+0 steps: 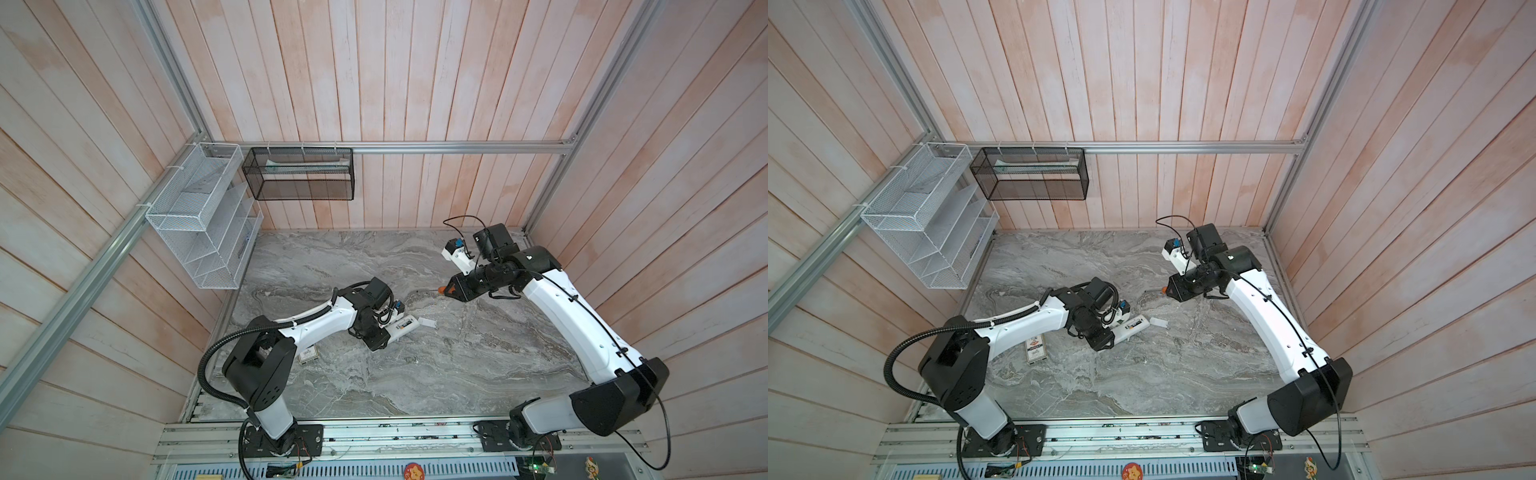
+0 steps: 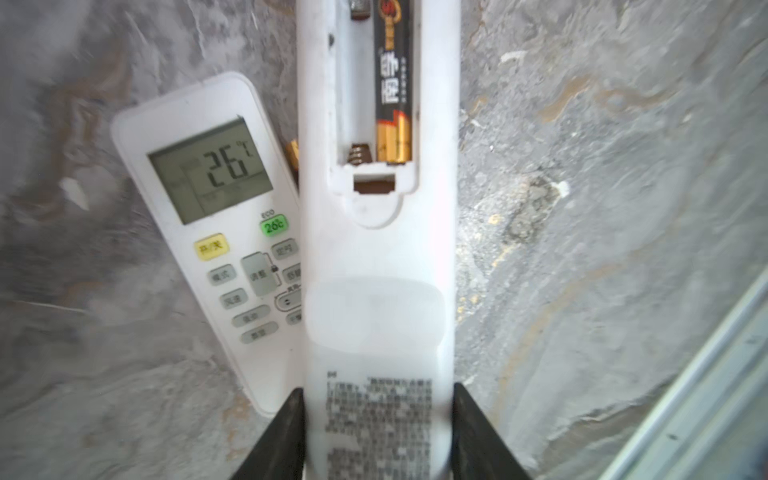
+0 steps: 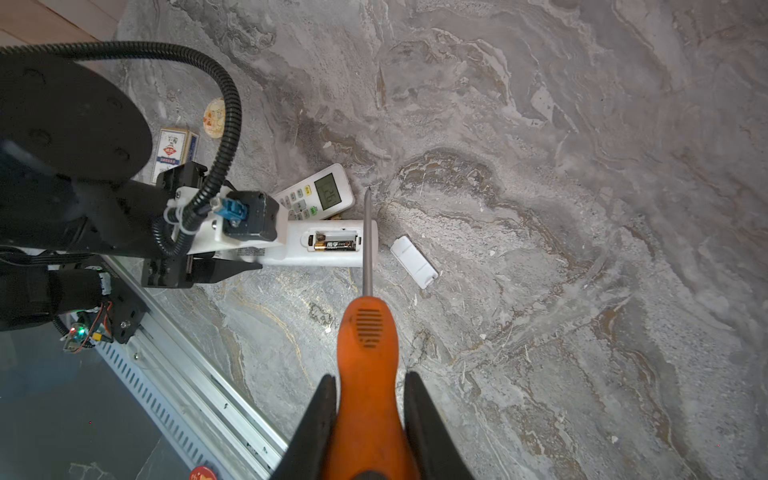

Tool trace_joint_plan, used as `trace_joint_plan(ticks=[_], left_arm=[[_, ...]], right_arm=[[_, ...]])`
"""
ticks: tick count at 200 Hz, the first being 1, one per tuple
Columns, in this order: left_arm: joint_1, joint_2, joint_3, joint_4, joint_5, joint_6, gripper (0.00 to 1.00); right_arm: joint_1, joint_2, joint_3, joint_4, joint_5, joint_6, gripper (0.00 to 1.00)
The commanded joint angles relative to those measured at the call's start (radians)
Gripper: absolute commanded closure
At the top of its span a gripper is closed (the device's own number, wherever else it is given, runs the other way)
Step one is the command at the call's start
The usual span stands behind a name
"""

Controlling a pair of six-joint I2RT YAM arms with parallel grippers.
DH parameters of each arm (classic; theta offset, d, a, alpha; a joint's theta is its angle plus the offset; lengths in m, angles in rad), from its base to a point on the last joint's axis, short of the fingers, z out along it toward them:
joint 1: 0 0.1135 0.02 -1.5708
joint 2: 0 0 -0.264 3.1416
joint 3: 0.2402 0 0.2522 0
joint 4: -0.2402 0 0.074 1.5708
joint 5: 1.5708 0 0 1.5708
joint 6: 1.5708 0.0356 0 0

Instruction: Unload the batteries from the remote control

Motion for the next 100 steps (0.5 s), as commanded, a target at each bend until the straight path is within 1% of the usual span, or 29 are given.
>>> trace_joint_plan(ticks=[1, 9, 25, 39, 45, 57, 73, 80, 87, 100], left_arm=[[-0.026, -0.072, -0.094, 0.174, -0.207, 0.171, 1.00], [-0.032, -0.107, -0.137, 0.219, -0.192, 0.234, 1.00], [-0.038, -0.185, -0.220, 0.271, -0.073, 0.428, 0.99], [-0.045, -0.238, -0.295, 0.331, -0.042, 0.546, 0.98], [-0.045, -0.252, -0.318, 0.341, -0.027, 0.582, 0.98], [-0.044, -0.266, -0.347, 0.339, 0.007, 0.630, 1.00], [-0.045, -0.264, -0.354, 0.310, 0.052, 0.639, 1.00], [-0.045, -0.266, -0.360, 0.304, 0.070, 0.636, 1.00], [-0.048, -0.274, -0.370, 0.302, 0.084, 0.638, 1.00], [-0.059, -0.298, -0.399, 0.320, 0.074, 0.642, 1.00]], right_arm=[[-0.001, -0.028, -0.023, -0.097, -0.065, -0.082, 1.00], [0.001, -0.043, -0.031, -0.108, -0.072, -0.139, 1.00], [0.000, -0.089, -0.065, -0.087, -0.097, -0.287, 1.00], [-0.001, -0.143, -0.142, -0.009, -0.041, -0.374, 1.00], [-0.002, -0.161, -0.173, 0.010, -0.057, -0.469, 1.00], [-0.002, -0.172, -0.199, -0.011, -0.170, -0.712, 1.00], [-0.002, -0.164, -0.247, -0.008, -0.240, -0.906, 1.00], [-0.002, -0.150, -0.254, -0.011, -0.244, -0.963, 1.00], [-0.002, -0.134, -0.260, 0.005, -0.227, -0.985, 1.00], [-0.002, -0.112, -0.270, 0.008, -0.228, -1.055, 1.00]])
